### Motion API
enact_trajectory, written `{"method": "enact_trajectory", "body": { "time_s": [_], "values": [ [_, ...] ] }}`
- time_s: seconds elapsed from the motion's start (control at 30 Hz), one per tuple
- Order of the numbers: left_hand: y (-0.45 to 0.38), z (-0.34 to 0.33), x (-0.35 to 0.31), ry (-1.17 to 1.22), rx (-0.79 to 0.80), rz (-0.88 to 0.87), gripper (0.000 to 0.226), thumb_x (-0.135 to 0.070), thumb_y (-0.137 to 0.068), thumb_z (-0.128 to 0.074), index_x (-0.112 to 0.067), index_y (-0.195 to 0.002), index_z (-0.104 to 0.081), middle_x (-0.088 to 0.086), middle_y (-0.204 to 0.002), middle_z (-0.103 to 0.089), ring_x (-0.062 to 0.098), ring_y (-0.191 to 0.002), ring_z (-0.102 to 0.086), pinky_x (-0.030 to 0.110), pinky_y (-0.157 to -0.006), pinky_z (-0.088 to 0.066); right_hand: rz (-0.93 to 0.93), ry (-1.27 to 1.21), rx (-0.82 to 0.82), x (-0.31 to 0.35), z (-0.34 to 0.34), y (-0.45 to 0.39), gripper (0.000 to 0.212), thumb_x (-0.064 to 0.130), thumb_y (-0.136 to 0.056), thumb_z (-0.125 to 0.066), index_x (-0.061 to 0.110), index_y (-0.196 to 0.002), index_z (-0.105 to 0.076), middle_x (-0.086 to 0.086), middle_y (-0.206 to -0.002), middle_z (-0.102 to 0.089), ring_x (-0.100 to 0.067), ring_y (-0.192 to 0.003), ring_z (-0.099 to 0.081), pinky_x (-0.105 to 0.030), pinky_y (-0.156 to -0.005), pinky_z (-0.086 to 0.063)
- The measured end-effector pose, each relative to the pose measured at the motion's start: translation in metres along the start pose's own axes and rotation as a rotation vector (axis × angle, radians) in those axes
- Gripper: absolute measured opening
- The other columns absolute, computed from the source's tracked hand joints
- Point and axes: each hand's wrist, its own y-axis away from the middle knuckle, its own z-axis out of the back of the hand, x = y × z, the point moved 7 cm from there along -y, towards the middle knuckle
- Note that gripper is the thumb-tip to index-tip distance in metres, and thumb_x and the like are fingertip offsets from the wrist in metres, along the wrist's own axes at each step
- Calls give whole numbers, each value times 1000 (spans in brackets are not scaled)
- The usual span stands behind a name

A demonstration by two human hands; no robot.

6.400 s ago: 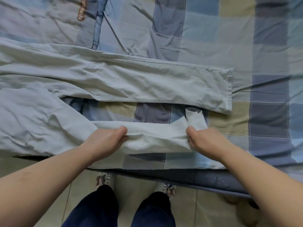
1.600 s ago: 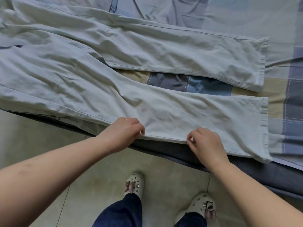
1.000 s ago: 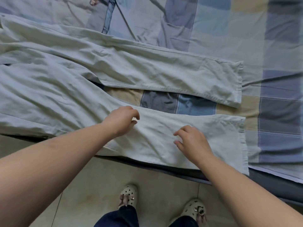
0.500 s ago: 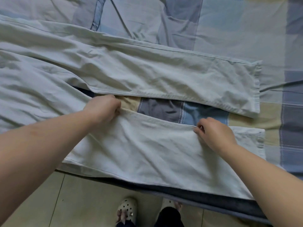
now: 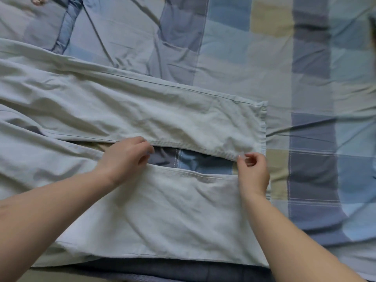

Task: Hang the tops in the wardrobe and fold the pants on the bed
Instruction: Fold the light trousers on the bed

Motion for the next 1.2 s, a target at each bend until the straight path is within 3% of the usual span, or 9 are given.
{"method": "enact_trajectory", "body": {
  "time_s": [0.2, 0.33, 0.47, 0.63, 0.77, 0.9, 0.97, 1.03, 1.2],
  "values": [
    [-49, -35, -40, -1, -28, 22, 25, -5, -76, -72, -10, -100, -69, 12, -104, -64, 36, -92, -60, 42, -71, -50, -13, 273, 131, -7, 19, -66, 43, 32, -88, -63, 15, -127, -53, -9, -133, -49, -25, -121, -47, -30, -99, -35],
    [-69, -63, -38, -222, 120, 71, 37, -22, -82, -67, -14, -117, -59, 11, -114, -55, 35, -101, -52, 39, -77, -45, -16, 317, 200, -14, 13, -86, 34, 31, -88, -63, 18, -119, -54, -6, -130, -51, -21, -106, -54, -30, -88, -39],
    [-83, -67, -43, -350, 157, -2, 22, -14, -86, -53, -12, -108, -56, 11, -99, -55, 33, -92, -53, 35, -62, -36, 36, 251, 257, -11, 5, -98, 22, 23, -90, -62, 20, -112, -60, -3, -124, -58, -19, -101, -55, -24, -82, -37],
    [-72, -57, -54, -153, 92, -101, 21, -2, -82, -57, -11, -100, -63, 12, -94, -60, 35, -85, -56, 36, -63, -44, 243, 151, 108, 7, 34, -106, 32, 11, -93, -53, 21, -121, -63, 3, -122, -61, -10, -107, -55, -15, -88, -34],
    [-52, -68, -60, -205, 217, -116, 30, -3, -74, -65, -13, -102, -65, 11, -97, -60, 33, -87, -58, 36, -67, -47, 236, 455, 316, -14, 32, -112, 29, 17, -92, -58, 22, -119, -64, -7, -119, -62, -19, -100, -58, -21, -78, -37],
    [-54, -67, -64, -268, 106, -130, 51, -17, -62, -83, -13, -110, -68, 19, -118, -61, 39, -105, -61, 50, -86, -50, 273, 484, 214, 8, 27, -113, 40, 27, -91, -58, 25, -131, -54, -9, -146, -34, -26, -127, -40, -37, -102, -34],
    [-56, -79, -56, -316, 186, -22, 71, -48, -78, -68, -26, -141, -43, 16, -154, -28, 33, -142, -28, 55, -112, -23, 434, 657, 210, 32, 6, -98, 51, 32, -92, -55, 27, -141, -41, -7, -157, -15, -26, -143, -15, -43, -114, -15],
    [-57, -94, -41, -374, 269, 76, 79, -68, -85, -40, -36, -151, -9, 7, -161, 8, 25, -148, 8, 53, -116, 1, 607, 778, 317, 52, -32, -72, 58, 37, -93, -50, 29, -147, -29, -4, -160, -4, -22, -146, -4, -42, -116, -4],
    [-57, -109, -34, -374, 278, 114, 82, -71, -84, -22, -33, -151, 5, 4, -158, 21, 23, -145, 22, 58, -113, 2, 923, 860, 571, 71, -128, -1, 60, 44, -96, -40, 32, -150, -16, -3, -161, 0, -18, -147, 1, -47, -115, -3]
  ]
}}
